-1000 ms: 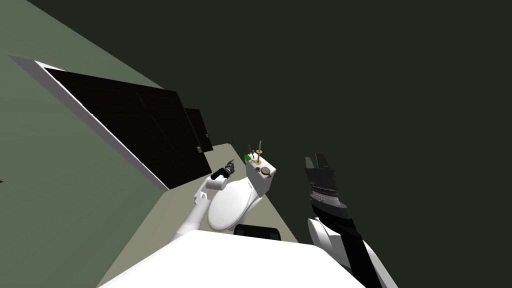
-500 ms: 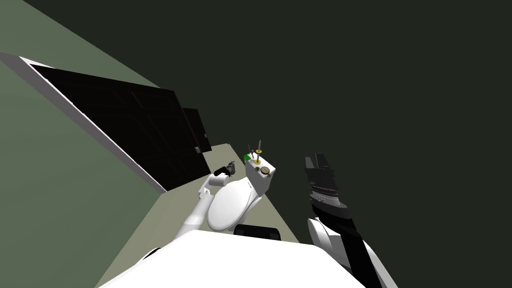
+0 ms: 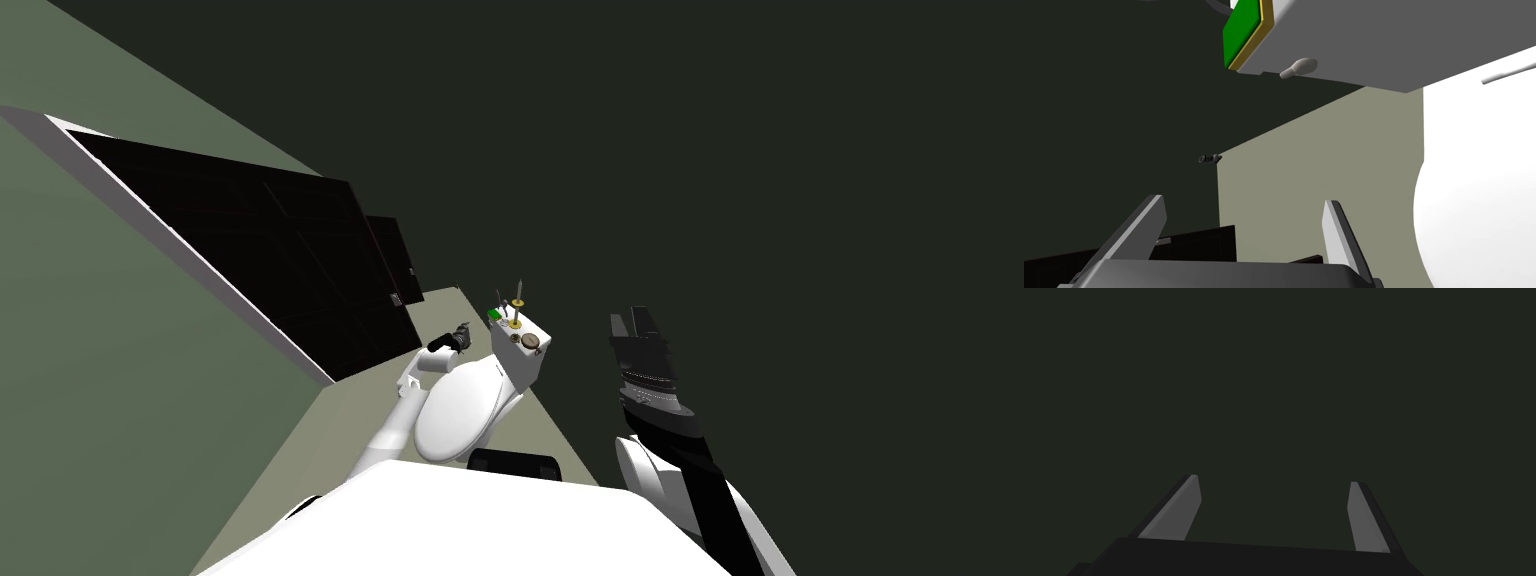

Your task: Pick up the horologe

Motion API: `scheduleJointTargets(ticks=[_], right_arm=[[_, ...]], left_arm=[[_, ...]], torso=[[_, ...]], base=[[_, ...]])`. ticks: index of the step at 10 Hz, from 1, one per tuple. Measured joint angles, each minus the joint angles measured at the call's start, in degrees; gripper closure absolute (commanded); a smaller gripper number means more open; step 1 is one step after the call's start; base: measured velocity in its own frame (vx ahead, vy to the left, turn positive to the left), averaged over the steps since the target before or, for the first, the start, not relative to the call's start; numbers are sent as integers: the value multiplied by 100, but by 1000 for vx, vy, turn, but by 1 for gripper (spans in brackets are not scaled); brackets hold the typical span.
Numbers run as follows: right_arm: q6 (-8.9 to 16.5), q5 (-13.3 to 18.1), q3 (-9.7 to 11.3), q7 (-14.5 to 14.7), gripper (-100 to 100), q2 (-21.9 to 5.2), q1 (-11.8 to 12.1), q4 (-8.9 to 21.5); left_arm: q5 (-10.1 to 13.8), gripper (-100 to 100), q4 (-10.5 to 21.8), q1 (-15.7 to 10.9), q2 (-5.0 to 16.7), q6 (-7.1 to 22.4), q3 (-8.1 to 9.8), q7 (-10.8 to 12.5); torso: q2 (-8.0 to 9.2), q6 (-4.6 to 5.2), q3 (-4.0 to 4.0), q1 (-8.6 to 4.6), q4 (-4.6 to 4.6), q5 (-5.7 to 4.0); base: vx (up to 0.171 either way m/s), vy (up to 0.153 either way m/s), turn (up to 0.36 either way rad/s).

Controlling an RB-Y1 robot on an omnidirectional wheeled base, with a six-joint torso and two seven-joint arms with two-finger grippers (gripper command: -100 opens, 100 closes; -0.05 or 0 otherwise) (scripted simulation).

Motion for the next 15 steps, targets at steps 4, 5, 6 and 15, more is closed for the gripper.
scheduleJointTargets(ticks=[4,5,6,15], right_arm=[[0,0,0,0,0,0,0,0],[0,0,0,0,0,0,0,0],[0,0,0,0,0,0,0,0],[0,0,0,0,0,0,0,0]], left_arm=[[16,-100,183,-143,46,116,39,-46],[24,-100,307,-229,67,160,60,-73],[48,-100,441,-327,102,203,88,-104],[182,-100,1668,-1405,363,899,439,-438]], torso=[[-1,1,-1,-3,0,-1],[-3,1,-2,-2,-1,-1],[-4,1,-3,-1,-1,0],[2,0,1,5,0,1]], base=[[1,-5,-41],[8,-4,-57],[11,1,-66],[-5,9,-60]])
